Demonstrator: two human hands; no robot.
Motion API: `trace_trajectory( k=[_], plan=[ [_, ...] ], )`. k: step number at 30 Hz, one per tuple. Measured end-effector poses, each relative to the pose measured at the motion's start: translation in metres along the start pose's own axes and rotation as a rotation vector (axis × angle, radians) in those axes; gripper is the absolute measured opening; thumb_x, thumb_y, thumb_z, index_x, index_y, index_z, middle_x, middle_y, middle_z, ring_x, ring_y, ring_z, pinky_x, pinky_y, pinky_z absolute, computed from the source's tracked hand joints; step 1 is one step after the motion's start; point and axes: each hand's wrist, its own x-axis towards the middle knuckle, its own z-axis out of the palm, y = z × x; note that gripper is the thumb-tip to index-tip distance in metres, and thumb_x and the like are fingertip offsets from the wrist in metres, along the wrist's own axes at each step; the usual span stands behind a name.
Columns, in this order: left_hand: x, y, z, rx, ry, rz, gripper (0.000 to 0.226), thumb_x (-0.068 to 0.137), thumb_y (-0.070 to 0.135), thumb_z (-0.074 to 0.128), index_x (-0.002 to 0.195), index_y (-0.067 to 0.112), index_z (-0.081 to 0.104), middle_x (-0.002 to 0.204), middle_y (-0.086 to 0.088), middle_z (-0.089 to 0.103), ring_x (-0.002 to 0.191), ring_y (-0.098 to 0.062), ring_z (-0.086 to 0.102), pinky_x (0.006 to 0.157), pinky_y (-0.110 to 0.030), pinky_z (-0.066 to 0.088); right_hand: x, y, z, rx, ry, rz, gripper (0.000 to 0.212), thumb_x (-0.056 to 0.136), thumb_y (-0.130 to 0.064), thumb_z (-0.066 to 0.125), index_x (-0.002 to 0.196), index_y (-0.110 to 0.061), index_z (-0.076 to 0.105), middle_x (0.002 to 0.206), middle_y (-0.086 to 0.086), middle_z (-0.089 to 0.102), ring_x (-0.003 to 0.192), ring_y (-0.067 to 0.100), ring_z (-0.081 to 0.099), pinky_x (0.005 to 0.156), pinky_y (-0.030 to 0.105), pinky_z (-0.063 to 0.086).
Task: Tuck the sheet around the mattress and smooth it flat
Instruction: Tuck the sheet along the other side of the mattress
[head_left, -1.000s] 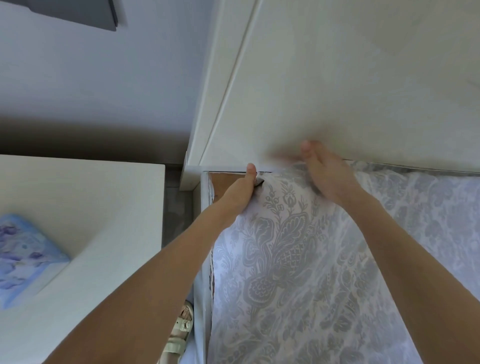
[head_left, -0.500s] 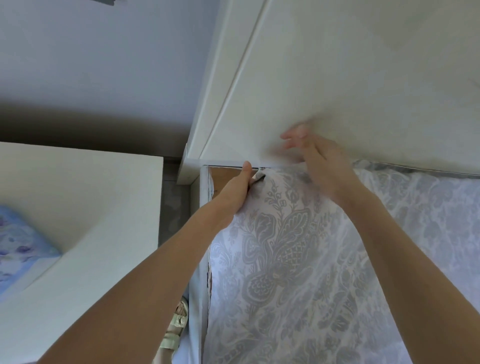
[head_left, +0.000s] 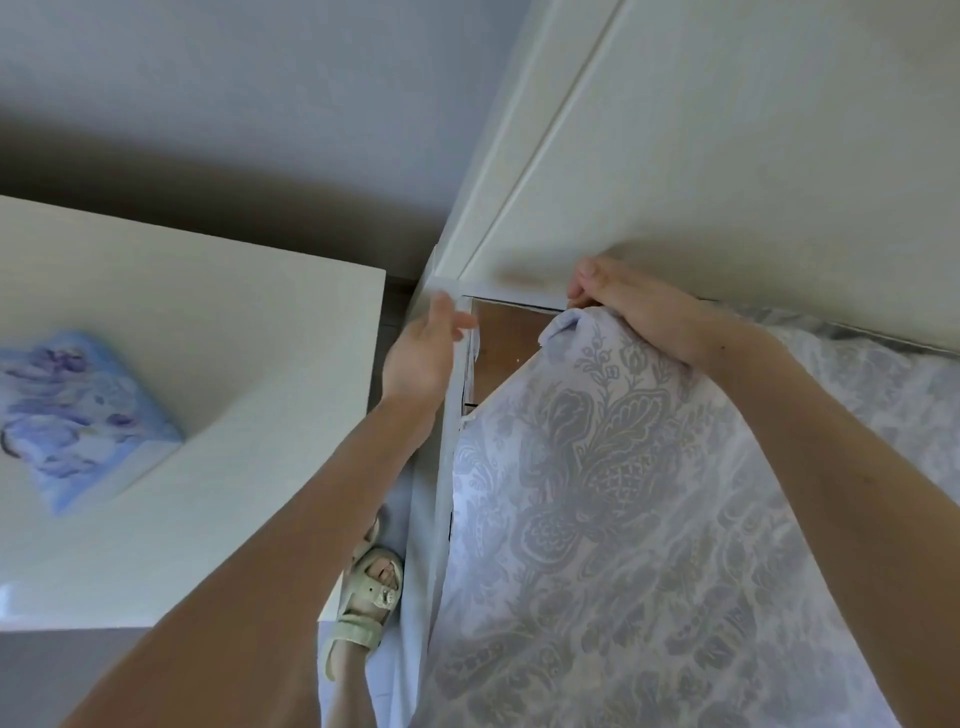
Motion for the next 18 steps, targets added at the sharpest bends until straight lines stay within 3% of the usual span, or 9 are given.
trace_trajectory(
  k=[2,6,8,9,10,12,14,16,18],
  plan=[
    [-0.03,-0.026,-0.018,0.104,0.084,0.022,0.043,0.1,0.044,0.026,0.085,0.031,0.064,0.091,0.011,0.062,0.095,-0.013,0.056,0.088,-0.03,0.041,-0.002,0.001,-0.001,-0.008,-0.008,-0.014,0.061,0.086,-0.072,0.026,0.097,-0.021,0.058,0.104,-0.003,0.063,0.099,0.011,0.056,0.095,0.032,0.038],
    [-0.062,-0.056,0.008,-0.086,-0.3,-0.168,0.045,0.098,0.053,0.022,0.11,0.035,0.061,0.109,0.014,0.063,0.103,-0.005,0.058,0.099,-0.029,0.042,-0.005,0.001,-0.003,-0.059,-0.011,-0.018,0.065,0.073,-0.083,0.022,0.089,-0.03,0.057,0.096,-0.011,0.062,0.095,0.008,0.056,0.095,0.034,0.039],
    [-0.054,-0.055,0.029,-0.237,-0.375,-0.285,0.043,0.099,0.052,0.023,0.1,0.033,0.063,0.095,0.016,0.067,0.088,0.003,0.061,0.079,-0.014,0.047,-0.008,0.0,-0.006,-0.067,-0.009,-0.01,0.067,0.071,-0.082,0.022,0.092,-0.029,0.057,0.1,-0.008,0.063,0.099,0.011,0.057,0.098,0.037,0.04],
    [-0.048,-0.053,0.037,-0.28,-0.385,-0.34,0.045,0.097,0.054,0.027,0.097,0.031,0.066,0.09,0.015,0.07,0.084,0.003,0.063,0.071,-0.013,0.048,-0.01,0.0,-0.007,-0.058,-0.009,-0.007,0.067,0.072,-0.082,0.022,0.094,-0.029,0.057,0.102,-0.007,0.063,0.101,0.013,0.057,0.099,0.038,0.04],
    [-0.039,-0.057,0.044,-0.304,-0.38,-0.383,0.048,0.093,0.06,0.033,0.101,0.03,0.068,0.094,0.011,0.071,0.09,-0.001,0.065,0.072,-0.016,0.049,-0.01,-0.001,-0.007,-0.043,-0.013,-0.007,0.066,0.073,-0.081,0.023,0.094,-0.028,0.057,0.102,-0.007,0.063,0.101,0.013,0.057,0.099,0.038,0.039],
    [-0.025,-0.062,0.051,-0.313,-0.368,-0.446,0.059,0.083,0.07,0.039,0.114,0.028,0.066,0.111,0.004,0.069,0.106,-0.012,0.062,0.092,-0.027,0.047,-0.006,-0.002,-0.004,-0.042,-0.025,-0.006,0.062,0.081,-0.078,0.024,0.095,-0.028,0.057,0.1,-0.009,0.061,0.099,0.012,0.056,0.1,0.038,0.038],
    [-0.012,-0.064,0.051,-0.289,-0.389,-0.445,0.061,0.087,0.068,0.034,0.118,0.025,0.064,0.115,0.001,0.067,0.11,-0.015,0.06,0.101,-0.033,0.042,0.005,-0.004,0.003,-0.065,0.003,-0.001,0.06,0.084,-0.074,0.024,0.094,-0.025,0.057,0.098,-0.008,0.059,0.096,0.011,0.054,0.099,0.038,0.038],
    [0.0,-0.058,0.046,-0.227,-0.368,-0.425,0.057,0.092,0.061,0.034,0.113,0.018,0.066,0.112,-0.001,0.067,0.108,-0.016,0.059,0.101,-0.032,0.042,0.021,-0.007,0.014,-0.099,0.039,-0.009,0.068,0.084,-0.072,0.023,0.092,-0.014,0.057,0.092,-0.004,0.057,0.088,0.013,0.054,0.094,0.041,0.039],
    [0.016,-0.055,0.041,-0.087,-0.308,-0.377,0.054,0.091,0.058,0.042,0.093,0.01,0.066,0.1,-0.003,0.066,0.103,-0.018,0.058,0.09,-0.028,0.046,0.035,-0.007,0.024,-0.14,0.052,0.007,0.071,0.09,-0.066,0.023,0.096,-0.003,0.056,0.09,0.003,0.058,0.086,0.017,0.055,0.093,0.042,0.04]
  ],
)
